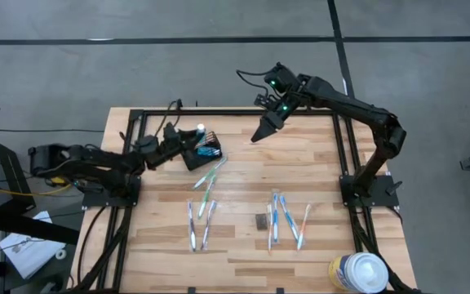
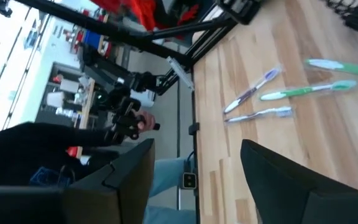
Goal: Pick & Place toothbrushing station
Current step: Put the blue mouthwash into the black organizer
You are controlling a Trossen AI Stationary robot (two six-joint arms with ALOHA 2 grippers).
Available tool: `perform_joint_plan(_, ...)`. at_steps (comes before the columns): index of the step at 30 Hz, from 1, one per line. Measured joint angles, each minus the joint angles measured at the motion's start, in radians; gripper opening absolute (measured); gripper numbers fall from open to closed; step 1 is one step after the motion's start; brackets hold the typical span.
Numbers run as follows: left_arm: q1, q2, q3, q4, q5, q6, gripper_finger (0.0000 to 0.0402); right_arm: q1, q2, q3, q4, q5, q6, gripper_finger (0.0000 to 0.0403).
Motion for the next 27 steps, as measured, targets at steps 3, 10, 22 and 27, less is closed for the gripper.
perform_joint_plan(3, -0.017, 0.023, -0.013, 0.016, -0.023, 0.0, 0.0061, 0.0, 0.0, 0.0, -0.013, -0.006, -0.039, 0.0224)
perform_joint_plan(10, -0.013, 0.129, -0.029, 0.085, -0.026, -0.003, 0.0061, 0.0, 0.001, 0.0, -0.01, -0.006, -0.059, 0.0221)
perform_joint_plan(22, -0.013, 0.362, -0.029, 0.279, -0.026, -0.011, 0.0061, 0.002, 0.001, 0.0, -0.01, -0.006, -0.062, 0.0221)
perform_joint_plan(27, -0.009, 0.397, -0.029, 0.32, -0.026, -0.029, 0.0061, 0.01, 0.001, -0.001, -0.01, -0.007, -0.062, 0.0221)
